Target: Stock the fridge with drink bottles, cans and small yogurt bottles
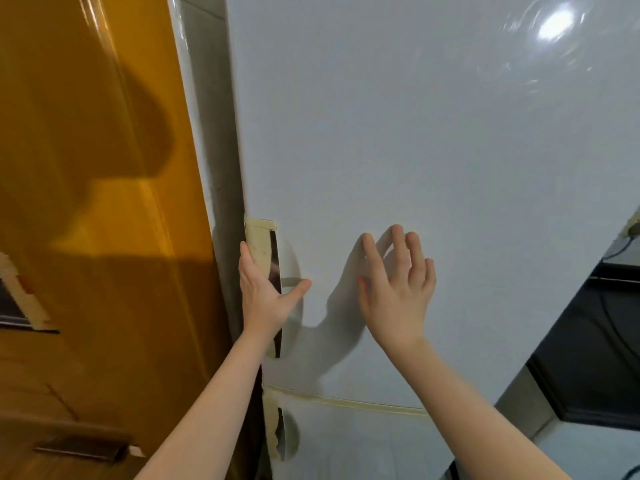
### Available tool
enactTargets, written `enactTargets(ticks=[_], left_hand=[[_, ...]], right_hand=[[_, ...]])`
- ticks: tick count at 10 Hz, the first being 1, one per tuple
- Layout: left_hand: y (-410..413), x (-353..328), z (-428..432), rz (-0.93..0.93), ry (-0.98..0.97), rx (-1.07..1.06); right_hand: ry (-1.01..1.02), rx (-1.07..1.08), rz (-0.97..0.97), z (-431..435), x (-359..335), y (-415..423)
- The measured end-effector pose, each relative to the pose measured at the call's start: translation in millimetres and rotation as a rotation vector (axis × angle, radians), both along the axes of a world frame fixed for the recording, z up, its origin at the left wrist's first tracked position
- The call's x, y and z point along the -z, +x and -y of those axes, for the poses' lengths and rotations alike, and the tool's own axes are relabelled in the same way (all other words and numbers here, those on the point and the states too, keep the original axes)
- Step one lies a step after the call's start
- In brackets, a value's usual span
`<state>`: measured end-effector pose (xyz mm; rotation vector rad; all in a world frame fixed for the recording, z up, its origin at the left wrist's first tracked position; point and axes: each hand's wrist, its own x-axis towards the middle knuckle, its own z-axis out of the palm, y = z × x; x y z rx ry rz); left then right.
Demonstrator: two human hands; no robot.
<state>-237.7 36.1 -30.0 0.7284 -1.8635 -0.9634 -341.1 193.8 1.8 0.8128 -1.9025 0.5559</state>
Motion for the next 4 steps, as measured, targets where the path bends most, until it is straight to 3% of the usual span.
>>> enactTargets(ticks=[2,3,4], left_hand=[[-3.0,8.6,6.1,0.001,-0.038,-0.009],[-4.5,-1.4,10.4,0.029,-0.013,0.017],[12.8,10.4,0.3,0.037,-0.034,-0.059]], right_hand=[[0.013,0.029,-0.029,3.4,3.7,-4.9],[0.043,-0.068,0.077,-3.3,-9.1,11.6],[-0.138,-0.483,0.305,-39.5,-49.0,8.5]])
